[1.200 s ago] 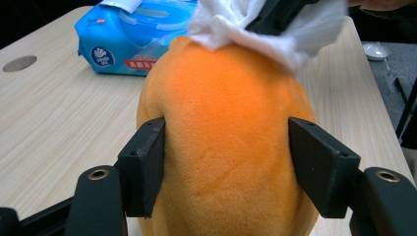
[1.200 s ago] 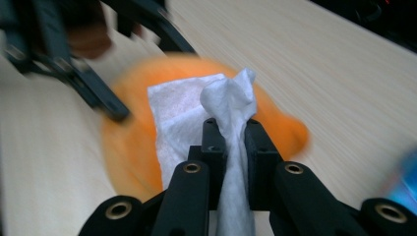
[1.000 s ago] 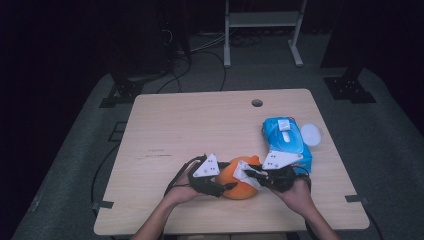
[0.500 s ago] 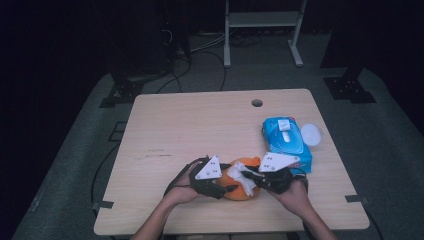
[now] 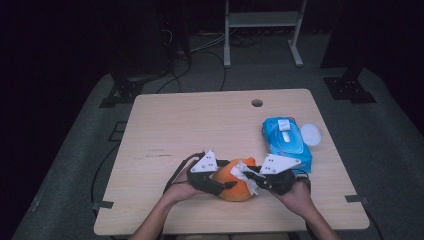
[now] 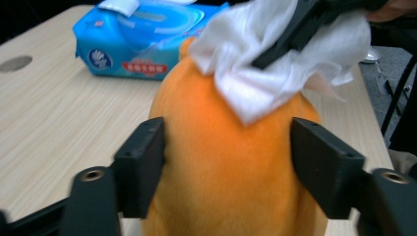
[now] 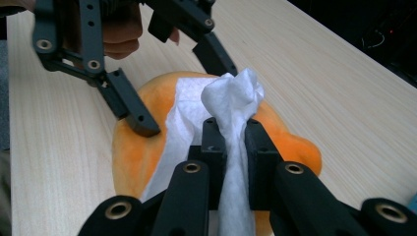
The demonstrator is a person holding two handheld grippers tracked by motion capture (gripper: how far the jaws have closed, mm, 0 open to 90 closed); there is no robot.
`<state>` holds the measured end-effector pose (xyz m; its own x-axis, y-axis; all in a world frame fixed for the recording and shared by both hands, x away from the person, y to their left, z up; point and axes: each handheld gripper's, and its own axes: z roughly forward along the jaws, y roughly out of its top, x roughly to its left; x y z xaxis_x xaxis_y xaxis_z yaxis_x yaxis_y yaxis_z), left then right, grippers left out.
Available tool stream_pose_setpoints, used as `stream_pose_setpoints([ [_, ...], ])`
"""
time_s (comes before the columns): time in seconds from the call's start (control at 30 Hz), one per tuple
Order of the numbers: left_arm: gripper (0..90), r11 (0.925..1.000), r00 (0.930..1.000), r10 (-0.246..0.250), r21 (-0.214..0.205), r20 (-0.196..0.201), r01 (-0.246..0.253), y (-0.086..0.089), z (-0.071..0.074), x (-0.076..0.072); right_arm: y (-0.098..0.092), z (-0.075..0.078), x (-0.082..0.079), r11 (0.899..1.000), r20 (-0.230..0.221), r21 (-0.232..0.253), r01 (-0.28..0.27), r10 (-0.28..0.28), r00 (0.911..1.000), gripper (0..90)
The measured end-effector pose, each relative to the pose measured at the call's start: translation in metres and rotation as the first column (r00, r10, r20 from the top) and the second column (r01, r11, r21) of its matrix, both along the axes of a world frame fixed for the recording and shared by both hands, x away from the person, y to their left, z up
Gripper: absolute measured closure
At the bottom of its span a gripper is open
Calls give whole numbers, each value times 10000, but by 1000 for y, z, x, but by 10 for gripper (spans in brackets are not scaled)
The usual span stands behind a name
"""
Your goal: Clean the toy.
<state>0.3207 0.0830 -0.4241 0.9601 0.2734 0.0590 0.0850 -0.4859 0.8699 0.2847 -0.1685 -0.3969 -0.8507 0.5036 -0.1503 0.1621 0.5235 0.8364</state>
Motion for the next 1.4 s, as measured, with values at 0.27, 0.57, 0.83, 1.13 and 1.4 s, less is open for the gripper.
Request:
stream_pose_setpoints([
  [0.27,358,9996,9990,260,-92,-374,-264,16,-7,8,-22,-16,14,9970,-843,78,764,-754,9936,807],
  [0.57,362,9993,9986,334,-144,-404,-340,14,-8,7,1,-8,2,9986,-737,380,-355,383,9965,807],
  [0.83,370,10000,9997,-2,-37,-253,1,8,-5,2,-23,-16,19,9964,-1243,397,754,-699,9898,807],
  [1.13,365,9965,9963,-809,245,294,802,-3,-2,-10,-20,1,15,9933,-740,815,819,-760,9944,806],
  [1.4,361,9996,9994,-267,-13,-209,267,8,-5,-1,-30,-18,25,9926,-1745,356,1160,-1081,9787,806],
])
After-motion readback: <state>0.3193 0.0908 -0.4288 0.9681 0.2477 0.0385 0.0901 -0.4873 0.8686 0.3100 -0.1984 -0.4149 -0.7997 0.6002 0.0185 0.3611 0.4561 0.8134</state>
